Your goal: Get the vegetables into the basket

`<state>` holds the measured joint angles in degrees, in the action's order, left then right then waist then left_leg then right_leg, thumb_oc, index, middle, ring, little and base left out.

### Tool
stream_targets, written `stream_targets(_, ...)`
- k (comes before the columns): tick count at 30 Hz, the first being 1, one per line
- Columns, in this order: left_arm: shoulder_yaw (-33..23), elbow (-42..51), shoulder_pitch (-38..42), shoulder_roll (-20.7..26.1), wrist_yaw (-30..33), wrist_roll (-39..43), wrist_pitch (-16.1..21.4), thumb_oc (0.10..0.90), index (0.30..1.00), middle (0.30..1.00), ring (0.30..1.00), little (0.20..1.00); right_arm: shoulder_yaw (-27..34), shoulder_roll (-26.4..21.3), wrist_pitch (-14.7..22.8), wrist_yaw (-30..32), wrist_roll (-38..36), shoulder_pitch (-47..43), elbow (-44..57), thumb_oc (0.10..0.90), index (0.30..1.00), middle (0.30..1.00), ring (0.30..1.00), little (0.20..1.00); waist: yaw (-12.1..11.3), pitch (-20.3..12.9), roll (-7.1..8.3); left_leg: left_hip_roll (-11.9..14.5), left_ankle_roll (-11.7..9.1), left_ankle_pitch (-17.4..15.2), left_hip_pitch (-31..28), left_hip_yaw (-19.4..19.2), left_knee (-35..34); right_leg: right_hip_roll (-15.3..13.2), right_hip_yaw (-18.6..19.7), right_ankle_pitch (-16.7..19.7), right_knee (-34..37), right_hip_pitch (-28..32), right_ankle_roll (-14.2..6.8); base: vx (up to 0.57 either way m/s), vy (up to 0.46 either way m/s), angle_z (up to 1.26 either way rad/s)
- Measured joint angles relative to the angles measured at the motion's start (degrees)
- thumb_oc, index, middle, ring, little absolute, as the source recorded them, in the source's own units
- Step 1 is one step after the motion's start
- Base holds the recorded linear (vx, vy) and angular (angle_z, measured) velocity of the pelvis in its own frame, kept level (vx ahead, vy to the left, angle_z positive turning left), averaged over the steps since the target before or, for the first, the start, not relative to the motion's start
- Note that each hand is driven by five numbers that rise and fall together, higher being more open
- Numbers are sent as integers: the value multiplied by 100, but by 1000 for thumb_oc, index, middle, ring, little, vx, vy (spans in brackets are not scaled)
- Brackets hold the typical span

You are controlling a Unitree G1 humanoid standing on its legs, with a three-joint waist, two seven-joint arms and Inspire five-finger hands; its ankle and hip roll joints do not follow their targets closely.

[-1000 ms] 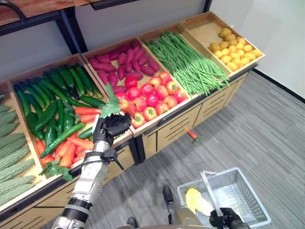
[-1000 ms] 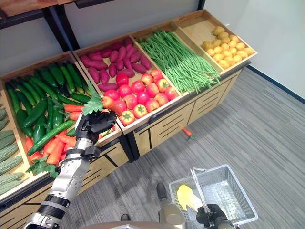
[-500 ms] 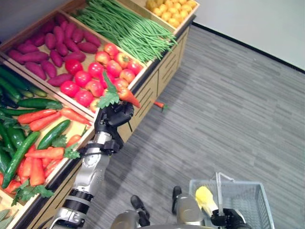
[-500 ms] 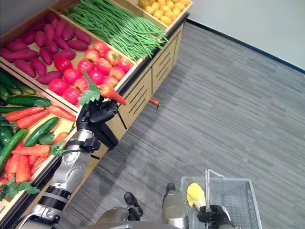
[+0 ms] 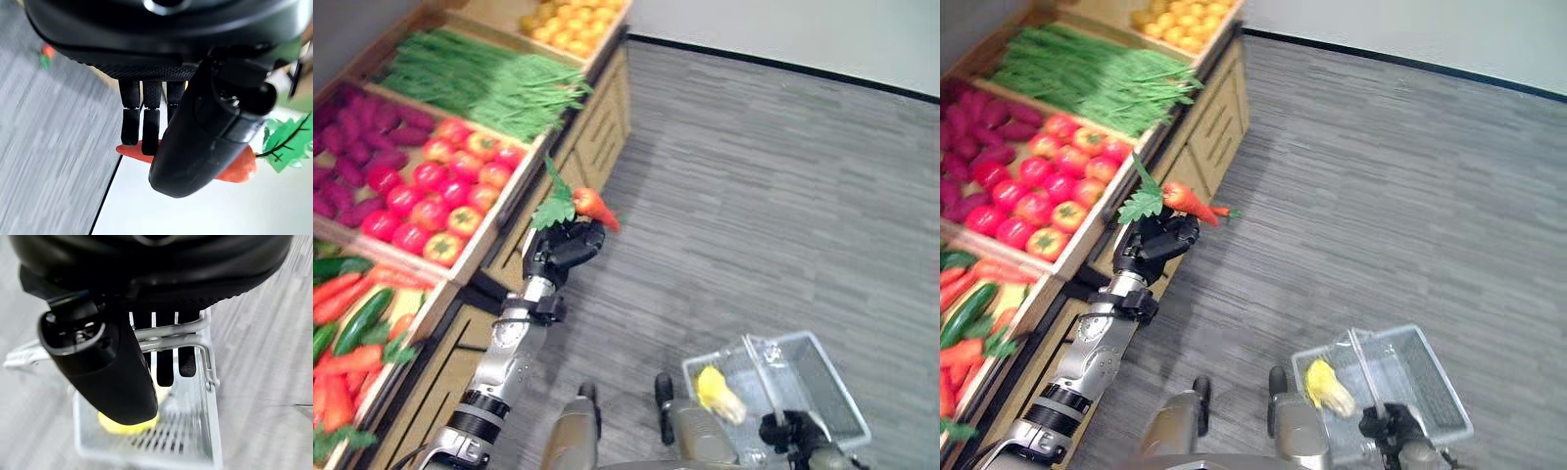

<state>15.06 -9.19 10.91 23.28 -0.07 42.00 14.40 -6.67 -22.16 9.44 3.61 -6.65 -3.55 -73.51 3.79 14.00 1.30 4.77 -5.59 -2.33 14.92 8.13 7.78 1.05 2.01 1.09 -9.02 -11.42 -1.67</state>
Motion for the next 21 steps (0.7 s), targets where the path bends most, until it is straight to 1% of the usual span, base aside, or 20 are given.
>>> stream_targets(1, 24, 5, 7, 8, -22, -8, 1, 400, 300, 300, 300, 300, 3, -3, 3, 5, -1, -29, 44, 400, 300, 300, 300, 300, -8, 8, 16, 54, 52, 45, -44, 25, -160, 70, 75, 39, -30, -1, 127, 129, 270, -78)
stream_targets(2, 175, 26, 58, 22, -38, -18, -13, 400, 300, 300, 300, 300, 32, -45, 30, 24, -8, -23, 37, 400, 300, 300, 300, 300, 112, 3, 11, 35, 104, 86, 32, -128, 126, 98, 127, 22, -13, 26, 179, 121, 311, -47)
stream_targets(4, 423, 34, 182, 19, -85, -17, -12, 400, 300, 300, 300, 300, 165, -61, -11, 29, -13, 10, -39, 400, 300, 300, 300, 300, 212, -7, -6, -23, 238, 148, -36, -501, 227, 34, 113, -12, -26, 37, 221, 111, 312, -7)
stream_targets(5, 490, 40, 209, 0, -129, -19, -10, 400, 300, 300, 300, 300, 170, -69, -45, 44, -21, 28, -74, 400, 300, 300, 300, 300, 262, -13, -16, -51, 285, 174, -101, -529, 216, 38, 185, -38, -19, 35, 152, 81, 244, -19)
stream_targets(6, 560, 81, 193, 11, -158, -24, -10, 400, 300, 300, 300, 300, 231, -72, -65, 46, -29, 20, -126, 400, 300, 300, 300, 300, 237, -14, -19, -112, 414, 250, -349, -661, -15, 26, 355, -33, -30, 11, 83, 72, 208, -68)
stream_targets(7, 567, 112, 178, 41, -181, -30, -10, 400, 300, 300, 300, 300, 343, -70, -51, 65, -63, -12, -96, 400, 300, 300, 300, 300, 216, -20, -29, -214, 505, 539, -688, -896, -532, -40, 597, 10, -85, -111, -16, 75, 188, -86)
stream_targets(8, 551, 112, 184, 40, -180, -30, -10, 400, 300, 300, 300, 300, 343, -64, -47, 56, -65, -37, -41, 400, 300, 300, 300, 300, 228, -16, -23, -279, 479, 630, -737, -1047, -665, -120, 643, -14, -121, -180, -60, 62, 143, -72)
stream_targets(9, 552, 112, 184, 46, -180, -30, -13, 400, 300, 300, 300, 300, 344, -51, -49, 63, -68, -30, -37, 400, 300, 300, 300, 300, 258, -12, -14, -366, 515, 653, -766, -1118, -699, -196, 683, 29, -71, -195, -94, 48, 114, -46)
stream_targets(10, 547, 128, 146, 99, -183, -30, -13, 400, 300, 300, 300, 300, 367, -47, -53, 99, -88, -36, -28, 400, 300, 300, 300, 300, 188, -13, -4, -401, 581, 656, -853, -1315, -793, -284, 661, 40, -41, -236, -139, 52, 73, -75)
stream_targets(11, 518, 139, 84, 192, -182, -28, -12, 400, 300, 300, 300, 300, 398, -50, -72, 141, -107, -51, -6, 400, 300, 300, 300, 300, 64, -23, 20, -422, 653, 624, -983, -1562, -913, -529, 232, -35, 13, -251, -75, 68, 56, -91)
stream_targets(12, 490, 138, 46, 270, -178, -27, -13, 400, 300, 300, 300, 300, 403, -67, -73, 185, -109, -49, 32, 400, 300, 300, 300, 300, 25, -23, 20, -452, 683, 603, -1041, -1653, -926, -739, -130, 16, 66, -207, -134, 76, 40, -75)
stream_targets(13, 458, 138, 23, 428, -181, -28, -15, 400, 300, 300, 300, 300, 392, -45, -78, 171, -105, 58, 71, 400, 300, 300, 300, 300, 34, -37, 53, -487, 709, 563, -1194, -1693, -974, -1118, -548, 218, 251, 79, -359, 109, 33, -34)
stream_targets(14, 409, 146, -1, 483, -188, -28, -15, 400, 300, 300, 300, 300, 390, 3, -100, 145, -102, 126, 67, 400, 300, 300, 300, 300, 1, -75, 110, -493, 691, 545, -1245, -1719, -999, -1211, -555, 272, 340, 205, -494, 78, 16, -11)
stream_targets(15, 323, 160, -24, 507, -196, -28, -14, 400, 300, 300, 300, 300, 355, 50, -134, 105, -99, 172, 61, 400, 300, 300, 300, 300, -4, -102, 153, -496, 685, 547, -1265, -1720, -1005, -1212, -474, 293, 442, 303, -589, 100, 12, -6)
stream_targets(17, 128, 170, -126, 455, -197, -23, -13, 400, 300, 300, 300, 300, 355, 86, -172, 83, -100, 197, -62, 400, 300, 300, 300, 300, -37, -107, 154, -453, 627, 587, -1439, -1762, -1165, -1139, -452, 301, 627, 475, -610, 54, -8, -11)
stream_targets(19, 109, 191, -191, 480, -222, -25, -14, 400, 300, 300, 300, 300, 397, 65, -174, 74, -106, 200, -128, 400, 300, 300, 300, 300, -23, -140, 131, -378, 586, 605, -1574, -1804, -1260, -1056, -442, 335, 821, 652, -604, 74, -78, -13)
stream_targets(21, 120, 234, -243, 479, -299, -29, -23, 400, 300, 300, 300, 300, 409, 19, -175, 48, -104, 199, -133, 400, 300, 300, 300, 300, 11, -266, 134, -332, 524, 603, -1557, -1798, -1283, -1007, -471, 403, 998, 708, -588, 65, -75, -2)
